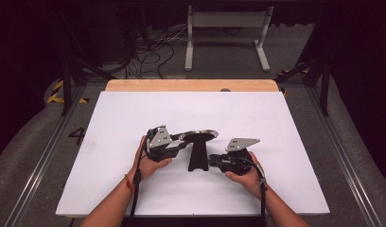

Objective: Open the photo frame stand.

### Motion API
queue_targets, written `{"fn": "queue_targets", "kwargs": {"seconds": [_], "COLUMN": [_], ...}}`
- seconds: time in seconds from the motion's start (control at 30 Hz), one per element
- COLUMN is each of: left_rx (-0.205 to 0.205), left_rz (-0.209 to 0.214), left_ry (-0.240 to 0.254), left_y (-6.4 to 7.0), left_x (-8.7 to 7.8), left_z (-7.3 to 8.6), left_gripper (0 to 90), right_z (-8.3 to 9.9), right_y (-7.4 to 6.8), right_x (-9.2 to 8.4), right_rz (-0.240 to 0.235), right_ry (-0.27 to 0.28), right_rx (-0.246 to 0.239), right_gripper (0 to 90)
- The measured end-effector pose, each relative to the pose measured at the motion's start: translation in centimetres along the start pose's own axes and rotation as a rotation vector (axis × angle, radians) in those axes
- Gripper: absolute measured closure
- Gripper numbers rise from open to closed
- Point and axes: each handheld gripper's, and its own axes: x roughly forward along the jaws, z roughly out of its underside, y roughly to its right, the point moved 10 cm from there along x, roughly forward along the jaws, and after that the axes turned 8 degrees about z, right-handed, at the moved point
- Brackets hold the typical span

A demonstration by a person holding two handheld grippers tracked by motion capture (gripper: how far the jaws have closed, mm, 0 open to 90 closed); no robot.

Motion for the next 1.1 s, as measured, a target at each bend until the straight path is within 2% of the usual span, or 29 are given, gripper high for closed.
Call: {"fn": "queue_targets", "kwargs": {"seconds": [0.07,0.13,0.33,0.43,0.53,0.73,0.83,0.9,1.0,1.1], "left_rx": [0.001,0.002,-0.009,-0.009,0.007,0.01,0.002,-0.004,0.014,0.029], "left_rz": [0.001,0.001,-0.01,-0.006,-0.013,-0.023,-0.041,-0.048,-0.046,-0.057], "left_ry": [0.004,0.003,-0.019,-0.022,-0.035,-0.039,-0.05,-0.063,-0.08,-0.092], "left_y": [0.0,0.0,-0.3,-0.2,-0.3,-0.3,-0.4,-0.5,-0.3,-0.3], "left_x": [0.0,0.0,0.3,0.3,0.2,0.3,0.5,0.7,0.7,0.6], "left_z": [-0.1,-0.2,0.2,0.3,0.4,0.3,0.5,0.6,0.7,0.8], "left_gripper": [64.7,64.7,67.7,69.1,70.6,70.3,67.5,65.4,70.5,71.5], "right_z": [-0.5,-0.9,-1.8,-2.3,-2.7,-3.2,-3.2,-3.0,-2.5,-2.3], "right_y": [-0.2,-0.3,-1.2,-1.7,-2.6,-4.5,-5.4,-6.0,-6.9,-7.3], "right_x": [-0.6,-1.1,-2.2,-2.2,-1.9,-0.5,0.8,1.7,3.3,4.3], "right_rz": [0.03,0.044,0.026,0.03,0.036,0.053,0.058,0.042,0.058,0.099], "right_ry": [0.013,0.033,0.078,0.095,0.104,0.106,0.099,0.095,0.072,0.066], "right_rx": [-0.035,-0.046,-0.071,-0.087,-0.113,-0.156,-0.16,-0.143,-0.155,-0.181], "right_gripper": [76.2,78.0,89.2,90.0,90.0,90.0,90.0,90.0,90.0,90.0]}}
